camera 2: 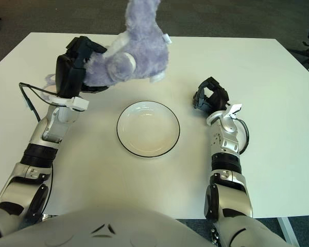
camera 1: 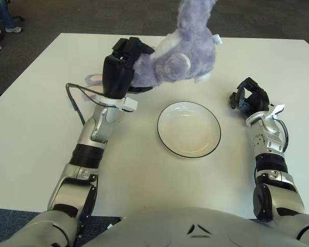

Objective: Put the doll into the plate.

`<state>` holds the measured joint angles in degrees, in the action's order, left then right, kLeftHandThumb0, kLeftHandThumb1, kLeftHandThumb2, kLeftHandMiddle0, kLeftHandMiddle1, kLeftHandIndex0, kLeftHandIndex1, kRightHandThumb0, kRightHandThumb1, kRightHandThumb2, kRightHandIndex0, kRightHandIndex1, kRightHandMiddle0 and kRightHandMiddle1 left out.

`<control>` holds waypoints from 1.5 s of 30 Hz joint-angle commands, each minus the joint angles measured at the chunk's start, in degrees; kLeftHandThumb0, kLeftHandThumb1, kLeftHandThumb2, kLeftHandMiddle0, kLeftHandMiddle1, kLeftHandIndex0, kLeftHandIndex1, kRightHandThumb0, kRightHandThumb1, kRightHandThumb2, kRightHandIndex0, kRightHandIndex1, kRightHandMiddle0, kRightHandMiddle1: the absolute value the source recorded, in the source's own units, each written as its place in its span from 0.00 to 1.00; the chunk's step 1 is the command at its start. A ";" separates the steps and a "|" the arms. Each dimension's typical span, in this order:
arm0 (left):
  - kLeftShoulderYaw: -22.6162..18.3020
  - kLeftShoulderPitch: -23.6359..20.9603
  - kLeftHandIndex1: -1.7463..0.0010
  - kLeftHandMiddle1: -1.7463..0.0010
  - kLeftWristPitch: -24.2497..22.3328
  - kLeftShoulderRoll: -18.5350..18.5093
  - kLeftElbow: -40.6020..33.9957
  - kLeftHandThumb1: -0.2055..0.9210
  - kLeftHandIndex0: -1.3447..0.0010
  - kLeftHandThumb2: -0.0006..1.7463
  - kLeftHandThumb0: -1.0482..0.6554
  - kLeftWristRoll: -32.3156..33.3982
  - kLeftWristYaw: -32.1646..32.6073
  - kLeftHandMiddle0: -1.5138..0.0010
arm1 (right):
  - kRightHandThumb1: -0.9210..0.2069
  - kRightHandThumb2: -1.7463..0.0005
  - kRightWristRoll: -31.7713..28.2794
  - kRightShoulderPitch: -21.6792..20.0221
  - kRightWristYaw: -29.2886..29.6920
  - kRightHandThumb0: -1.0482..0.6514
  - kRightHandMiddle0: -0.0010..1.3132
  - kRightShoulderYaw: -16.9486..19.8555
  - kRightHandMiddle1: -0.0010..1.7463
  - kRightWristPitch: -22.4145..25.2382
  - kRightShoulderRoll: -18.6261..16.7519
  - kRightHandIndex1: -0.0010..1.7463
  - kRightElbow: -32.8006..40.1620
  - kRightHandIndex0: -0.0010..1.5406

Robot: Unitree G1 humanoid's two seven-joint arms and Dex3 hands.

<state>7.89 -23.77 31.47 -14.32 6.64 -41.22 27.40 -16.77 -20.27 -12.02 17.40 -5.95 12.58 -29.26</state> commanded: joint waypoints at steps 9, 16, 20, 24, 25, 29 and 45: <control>3.37 -2.81 0.00 0.02 3.66 0.19 2.92 0.26 0.45 0.90 0.61 2.64 -2.97 0.60 | 0.53 0.25 0.17 3.62 0.79 0.33 0.46 -0.83 1.00 3.46 -1.36 1.00 0.03 0.77; 4.29 -2.25 0.00 0.01 4.63 0.00 2.22 0.28 0.47 0.89 0.61 4.70 -6.51 0.61 | 0.53 0.25 0.40 4.02 1.03 0.33 0.46 -1.14 1.00 3.94 -1.30 1.00 1.00 0.77; 4.75 -1.70 0.00 0.11 3.98 -0.41 1.23 0.27 0.46 0.87 0.61 5.40 -9.57 0.54 | 0.53 0.25 0.38 4.22 1.31 0.33 0.46 -1.35 1.00 4.34 -1.23 1.00 1.56 0.77; 4.78 -1.24 0.00 0.20 3.27 -0.51 0.45 0.25 0.46 0.84 0.62 5.16 -11.13 0.47 | 0.53 0.25 0.29 4.34 1.40 0.33 0.46 -1.48 1.00 4.66 -1.17 1.00 1.95 0.77; 4.77 -1.13 0.00 0.23 3.13 -0.50 0.29 0.25 0.46 0.84 0.62 5.14 -11.51 0.45 | 0.53 0.26 0.26 4.35 1.40 0.33 0.46 -1.48 1.00 4.72 -1.17 1.00 2.01 0.77; 4.75 -0.79 0.00 0.27 3.22 -0.50 0.02 0.24 0.45 0.84 0.62 4.68 -11.98 0.42 | 0.53 0.26 0.00 4.37 1.28 0.33 0.46 -1.39 1.00 5.01 -1.17 1.00 2.19 0.77; 4.32 -0.61 0.00 0.12 2.89 -0.61 -0.51 0.31 0.55 0.83 0.61 5.34 -13.43 0.50 | 0.53 0.26 -0.28 4.25 0.86 0.33 0.46 -1.18 1.00 4.89 -1.05 1.00 2.03 0.78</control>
<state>12.54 -24.33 34.77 -14.78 7.11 -37.04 14.77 -16.93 -18.34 -11.14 16.36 -3.60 12.49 -25.45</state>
